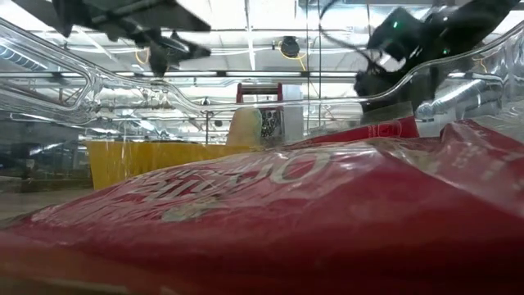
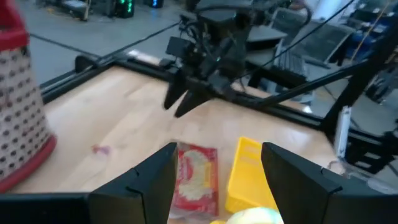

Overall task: Pick & Place Food Item
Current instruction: Put the red popcorn bag into the transparent bin

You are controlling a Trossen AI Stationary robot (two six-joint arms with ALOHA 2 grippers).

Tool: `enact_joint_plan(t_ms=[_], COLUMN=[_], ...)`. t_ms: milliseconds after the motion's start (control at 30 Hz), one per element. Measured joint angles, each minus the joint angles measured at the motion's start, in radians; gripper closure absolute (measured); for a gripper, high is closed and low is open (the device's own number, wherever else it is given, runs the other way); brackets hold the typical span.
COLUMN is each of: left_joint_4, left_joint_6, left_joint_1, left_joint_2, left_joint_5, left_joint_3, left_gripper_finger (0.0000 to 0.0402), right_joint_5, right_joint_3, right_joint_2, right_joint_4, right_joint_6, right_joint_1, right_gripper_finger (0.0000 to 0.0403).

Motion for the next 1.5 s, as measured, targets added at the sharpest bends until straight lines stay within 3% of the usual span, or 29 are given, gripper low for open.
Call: enact_joint_plan(t_ms=[233, 433, 733, 967, 1100, 1500], left_joint_4=[-0.002, -0.002, -0.026, -0.040, -0.039, -0.037], left_joint_6=[-0.010, 0.000, 0.015, 0.011, 0.011, 0.004], left_joint_1=[0.075, 0.085, 0.085, 0.084, 0.084, 0.084], left_joint_2=[0.032, 0.060, 0.060, 0.060, 0.060, 0.060], left_joint_5=[0.068, 0.069, 0.071, 0.071, 0.071, 0.067], left_joint_3=[-0.022, -0.022, -0.021, -0.021, -0.021, -0.021], left_gripper_finger=[0.0167, 0.0167, 0.0167, 0.0167, 0.0167, 0.0167], right_joint_5=[-0.326, -0.378, -0.526, -0.534, -0.469, -0.334], right_joint_3=[-0.005, -0.039, -0.038, -0.040, -0.040, -0.041], right_joint_2=[0.042, 0.162, 0.333, 0.379, 0.378, 0.381], right_joint_4=[-0.089, -0.077, 0.182, 0.227, 0.223, 0.225], right_joint_6=[0.101, 0.137, 0.201, 0.177, 0.135, 0.054], right_joint_1=[-0.133, -0.150, -0.149, -0.147, -0.132, -0.098], right_gripper_finger=[0.0232, 0.0220, 0.0154, 0.0153, 0.0173, 0.0306])
